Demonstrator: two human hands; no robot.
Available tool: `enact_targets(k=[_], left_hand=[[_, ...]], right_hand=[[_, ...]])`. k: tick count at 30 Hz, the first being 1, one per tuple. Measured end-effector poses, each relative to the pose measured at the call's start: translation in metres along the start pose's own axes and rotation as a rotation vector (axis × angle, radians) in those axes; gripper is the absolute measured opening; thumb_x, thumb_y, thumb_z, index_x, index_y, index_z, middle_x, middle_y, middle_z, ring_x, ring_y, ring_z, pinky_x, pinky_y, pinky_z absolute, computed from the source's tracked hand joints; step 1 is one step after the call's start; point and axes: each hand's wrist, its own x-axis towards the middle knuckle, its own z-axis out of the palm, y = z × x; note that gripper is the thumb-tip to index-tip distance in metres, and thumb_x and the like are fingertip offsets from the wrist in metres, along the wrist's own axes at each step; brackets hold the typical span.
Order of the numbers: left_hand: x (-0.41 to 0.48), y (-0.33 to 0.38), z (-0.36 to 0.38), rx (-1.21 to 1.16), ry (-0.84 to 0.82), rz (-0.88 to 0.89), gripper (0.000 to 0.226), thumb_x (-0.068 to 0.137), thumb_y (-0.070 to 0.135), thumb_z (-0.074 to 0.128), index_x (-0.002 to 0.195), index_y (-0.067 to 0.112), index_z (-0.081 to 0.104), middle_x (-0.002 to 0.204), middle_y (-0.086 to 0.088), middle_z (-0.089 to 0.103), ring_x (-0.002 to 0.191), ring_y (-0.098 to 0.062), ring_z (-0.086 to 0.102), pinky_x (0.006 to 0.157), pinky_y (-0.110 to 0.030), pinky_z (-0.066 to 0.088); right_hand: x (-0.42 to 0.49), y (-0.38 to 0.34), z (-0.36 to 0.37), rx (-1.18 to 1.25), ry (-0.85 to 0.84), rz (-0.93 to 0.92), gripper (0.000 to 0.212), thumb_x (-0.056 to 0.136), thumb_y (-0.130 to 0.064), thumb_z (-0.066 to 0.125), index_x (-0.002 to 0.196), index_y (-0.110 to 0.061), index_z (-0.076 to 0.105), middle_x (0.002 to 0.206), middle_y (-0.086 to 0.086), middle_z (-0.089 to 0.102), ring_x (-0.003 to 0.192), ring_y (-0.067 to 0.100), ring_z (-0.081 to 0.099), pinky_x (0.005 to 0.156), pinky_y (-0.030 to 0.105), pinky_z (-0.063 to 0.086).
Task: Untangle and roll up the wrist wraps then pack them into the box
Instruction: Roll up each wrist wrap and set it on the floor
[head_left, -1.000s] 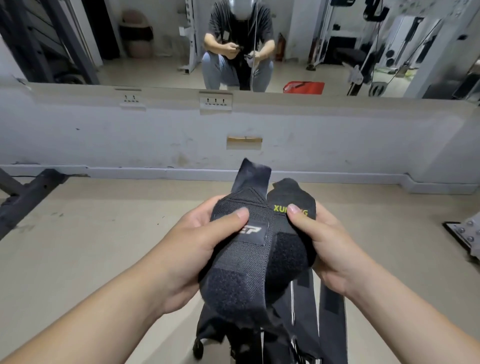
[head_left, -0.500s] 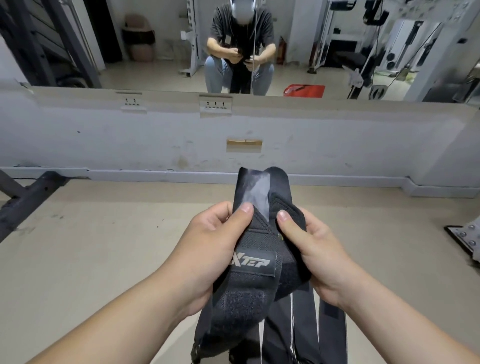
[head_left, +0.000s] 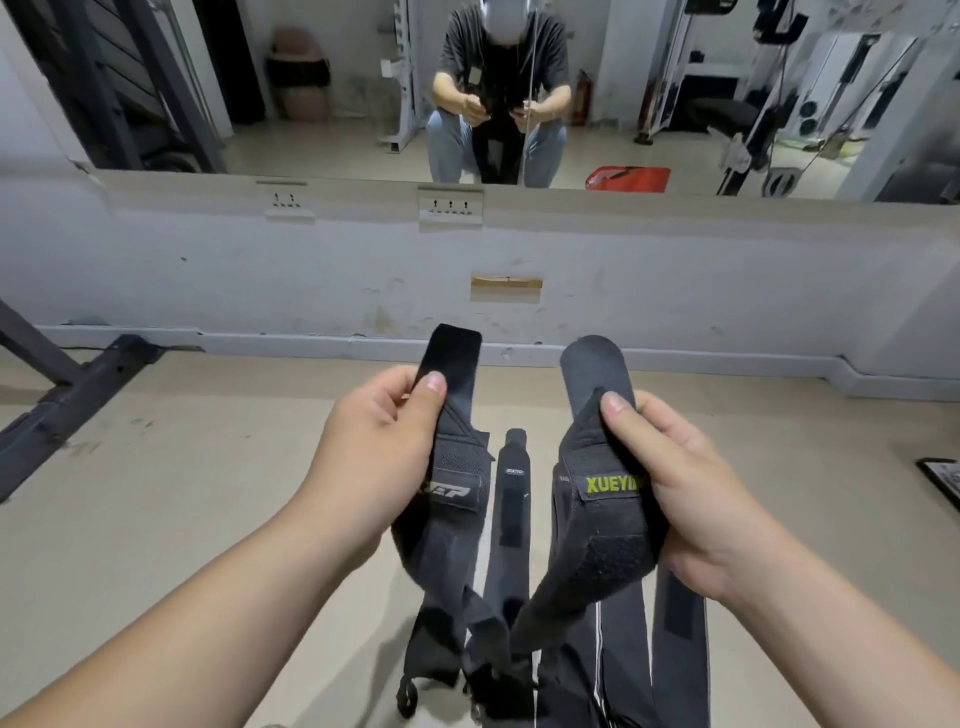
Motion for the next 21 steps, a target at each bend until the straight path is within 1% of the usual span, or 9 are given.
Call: enact_targets(k=[3,6,8,10,12,14,16,18,21], left_hand=[[-0.001,-0.007,0.002,-0.043,-0.013,-0.043,0.032,0.108,0.027,0.058,0.086,0.008,0.073,0.074,-0.005,0.075,0.061,-0.014,0.067,0.052,-0.018,0.048],[-0.012,-0.013,0.014,-0.06,-0.198,-0.076,0.031,0.107,0.027,0.06,0.098,0.005,0.079,0.096,-0.016,0.081,0.077,-0.017,0.069,0.066,-0.024,0.052],[-0.019,-0.012,0.02,-0.094,-0.3,-0.104,0.029,0.107,0.028,0.06,0.104,0.007,0.08,0.102,-0.019,0.08,0.081,-0.017,0.07,0.071,-0.029,0.054],[-0.022,-0.009,0.022,-0.123,-0.357,-0.126,0.028,0.107,0.027,0.059,0.107,0.01,0.081,0.1,-0.014,0.081,0.079,-0.014,0.071,0.065,-0.023,0.056],[-0.023,-0.007,0.021,-0.107,-0.413,-0.137,0.029,0.108,0.026,0.056,0.106,0.01,0.081,0.096,-0.009,0.081,0.076,-0.011,0.071,0.062,-0.02,0.054],[-0.022,-0.008,0.02,-0.065,-0.47,-0.151,0.032,0.11,0.027,0.054,0.105,0.007,0.078,0.093,-0.007,0.08,0.075,-0.011,0.069,0.065,-0.021,0.054],[-0.02,-0.011,0.019,-0.046,-0.516,-0.152,0.033,0.111,0.027,0.053,0.107,0.002,0.075,0.095,-0.007,0.078,0.079,-0.013,0.068,0.073,-0.027,0.053],[-0.019,-0.013,0.018,-0.045,-0.539,-0.146,0.032,0.111,0.025,0.053,0.106,0.002,0.075,0.094,-0.005,0.078,0.079,-0.012,0.068,0.075,-0.026,0.053],[-0.022,-0.01,0.018,-0.045,-0.564,-0.127,0.031,0.111,0.023,0.05,0.108,0.008,0.077,0.092,-0.001,0.079,0.076,-0.007,0.07,0.068,-0.018,0.054]], right_hand=[[-0.011,0.0,0.007,0.065,-0.153,0.014,0.006,0.097,-0.017,0.064,0.101,-0.012,0.063,0.088,0.01,0.074,0.068,0.02,0.072,0.059,0.029,0.059],[-0.012,0.013,0.013,0.08,-0.27,0.029,0.032,0.093,-0.008,0.07,0.124,-0.003,0.062,0.119,0.023,0.074,0.097,0.033,0.074,0.082,0.041,0.064],[-0.009,0.017,0.014,0.046,-0.226,-0.014,0.036,0.088,-0.002,0.078,0.123,0.0,0.067,0.122,0.028,0.072,0.102,0.034,0.072,0.091,0.044,0.061],[-0.005,0.013,0.014,-0.04,-0.131,-0.092,0.032,0.078,-0.005,0.082,0.108,0.001,0.073,0.112,0.029,0.075,0.094,0.031,0.072,0.087,0.041,0.062],[-0.004,0.009,0.013,-0.103,-0.069,-0.167,0.027,0.069,-0.007,0.082,0.095,0.0,0.077,0.096,0.021,0.079,0.081,0.023,0.075,0.074,0.032,0.062],[-0.005,0.007,0.015,-0.131,-0.038,-0.213,0.023,0.065,-0.006,0.083,0.087,-0.004,0.078,0.087,0.015,0.08,0.073,0.017,0.075,0.067,0.025,0.06],[-0.004,0.01,0.016,-0.147,-0.023,-0.222,0.018,0.064,-0.007,0.085,0.081,-0.009,0.08,0.084,0.013,0.079,0.071,0.017,0.074,0.066,0.025,0.059],[-0.003,0.011,0.016,-0.155,-0.013,-0.192,0.019,0.063,-0.009,0.085,0.081,-0.008,0.08,0.086,0.015,0.079,0.074,0.02,0.074,0.067,0.028,0.06],[-0.003,0.008,0.013,-0.159,-0.013,-0.139,0.025,0.063,-0.007,0.084,0.087,-0.003,0.079,0.088,0.018,0.079,0.074,0.022,0.074,0.065,0.028,0.061]])
